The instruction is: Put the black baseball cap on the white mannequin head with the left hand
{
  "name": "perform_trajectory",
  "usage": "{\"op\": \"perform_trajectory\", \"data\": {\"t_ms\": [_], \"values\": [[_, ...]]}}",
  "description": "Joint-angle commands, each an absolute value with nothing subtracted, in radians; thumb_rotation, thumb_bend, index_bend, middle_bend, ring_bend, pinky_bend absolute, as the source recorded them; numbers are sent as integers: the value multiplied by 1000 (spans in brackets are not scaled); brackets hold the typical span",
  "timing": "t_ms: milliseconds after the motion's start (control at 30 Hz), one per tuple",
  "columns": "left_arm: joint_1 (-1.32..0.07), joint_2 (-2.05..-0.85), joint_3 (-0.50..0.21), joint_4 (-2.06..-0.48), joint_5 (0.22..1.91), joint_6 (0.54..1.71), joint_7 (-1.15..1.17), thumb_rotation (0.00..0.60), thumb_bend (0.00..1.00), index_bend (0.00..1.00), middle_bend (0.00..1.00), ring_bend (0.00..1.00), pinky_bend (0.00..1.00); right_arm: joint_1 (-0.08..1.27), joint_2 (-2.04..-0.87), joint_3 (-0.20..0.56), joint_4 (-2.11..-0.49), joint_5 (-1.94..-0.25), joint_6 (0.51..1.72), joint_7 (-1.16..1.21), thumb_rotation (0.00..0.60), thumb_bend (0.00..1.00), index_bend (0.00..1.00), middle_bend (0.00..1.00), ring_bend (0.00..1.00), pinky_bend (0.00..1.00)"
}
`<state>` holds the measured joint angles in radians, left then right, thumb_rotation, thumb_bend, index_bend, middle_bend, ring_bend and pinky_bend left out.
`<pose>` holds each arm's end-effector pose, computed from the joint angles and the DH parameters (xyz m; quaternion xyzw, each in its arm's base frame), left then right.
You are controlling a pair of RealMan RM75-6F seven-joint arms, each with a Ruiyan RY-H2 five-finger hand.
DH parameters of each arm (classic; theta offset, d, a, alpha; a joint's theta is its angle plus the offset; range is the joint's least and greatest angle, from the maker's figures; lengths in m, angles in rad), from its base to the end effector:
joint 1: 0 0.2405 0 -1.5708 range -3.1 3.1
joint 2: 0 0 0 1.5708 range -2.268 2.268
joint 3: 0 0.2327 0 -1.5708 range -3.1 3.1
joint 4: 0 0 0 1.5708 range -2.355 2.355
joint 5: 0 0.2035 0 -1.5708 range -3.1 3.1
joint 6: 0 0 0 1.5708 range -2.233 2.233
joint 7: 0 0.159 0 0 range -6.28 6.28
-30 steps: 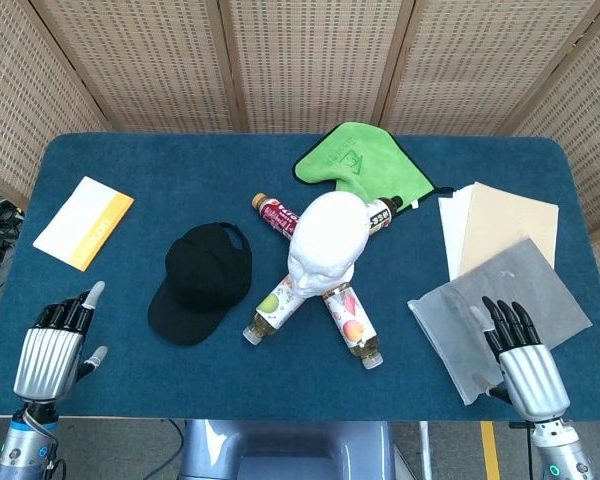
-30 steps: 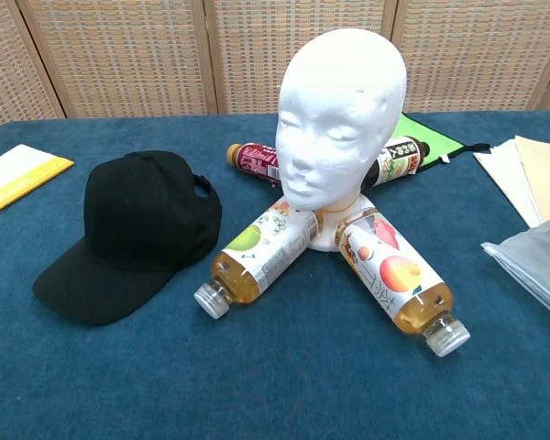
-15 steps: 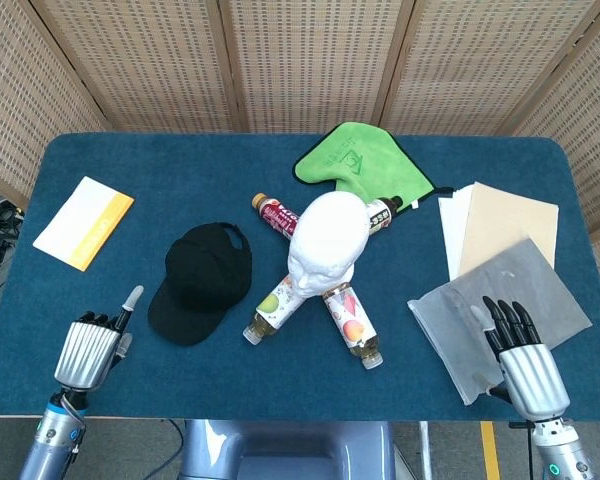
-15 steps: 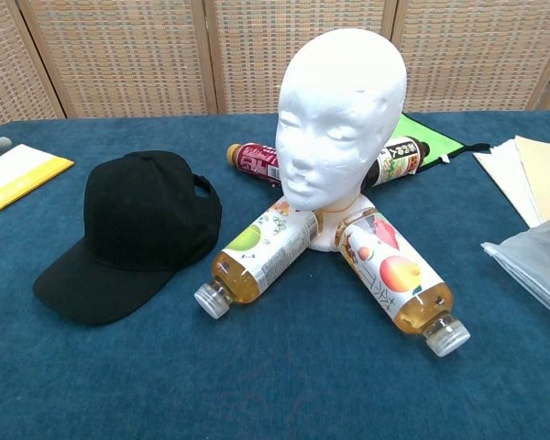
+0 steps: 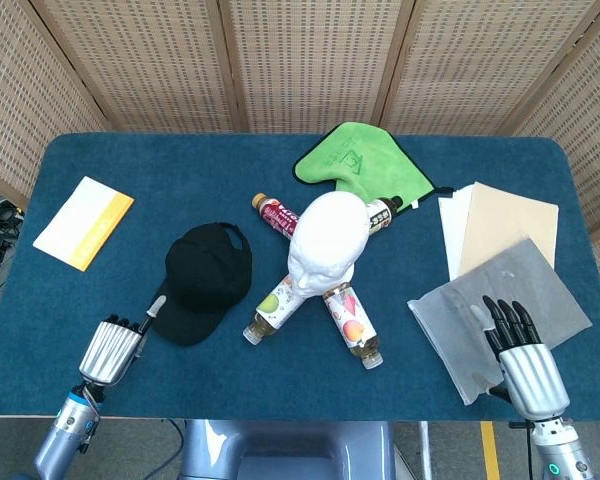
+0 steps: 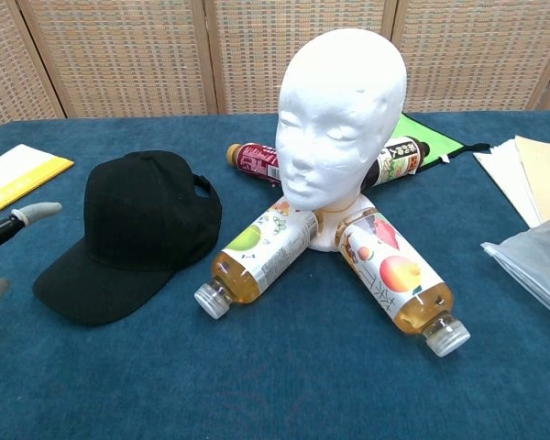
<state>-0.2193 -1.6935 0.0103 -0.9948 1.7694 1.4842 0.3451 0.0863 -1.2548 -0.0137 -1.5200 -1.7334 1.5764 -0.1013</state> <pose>-0.2573 0.2143 0.0014 -0.7497 -0.1578 -0.3465 0.5413 -0.2562 -0.1768 0.1124 0.6615 -0.3086 0.4259 0.5346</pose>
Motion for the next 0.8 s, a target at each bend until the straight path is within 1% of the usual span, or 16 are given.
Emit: {"op": "perform_trajectory", "data": {"t_ms": [33, 267, 500, 667, 800], "values": [[-235, -1742, 41, -890, 1799, 1495, 325, 600, 500, 23, 846, 785, 725, 86, -1256, -12, -1518, -1732, 1577, -100, 600, 48, 25, 0, 0, 0], [-236, -1782, 59, -800, 1794, 1498, 270, 600, 512, 22, 846, 786, 725, 87, -1257, -8, -1514, -1730, 1582, -90, 600, 48, 25, 0, 0, 0], [-237, -1789, 68, -772, 1785, 1509, 243, 600, 514, 16, 846, 785, 725, 88, -1259, -8, -1510, -1730, 1583, -82, 600, 48, 25, 0, 0, 0], [-243, -1799, 69, -752, 1779, 1507, 237, 600, 490, 13, 846, 785, 724, 88, -1259, -7, -1510, -1730, 1586, -78, 600, 49, 25, 0, 0, 0], [-248, -1811, 67, -734, 1775, 1513, 237, 600, 442, 22, 846, 785, 725, 89, -1259, -6, -1510, -1730, 1585, -75, 600, 49, 24, 0, 0, 0]]}}
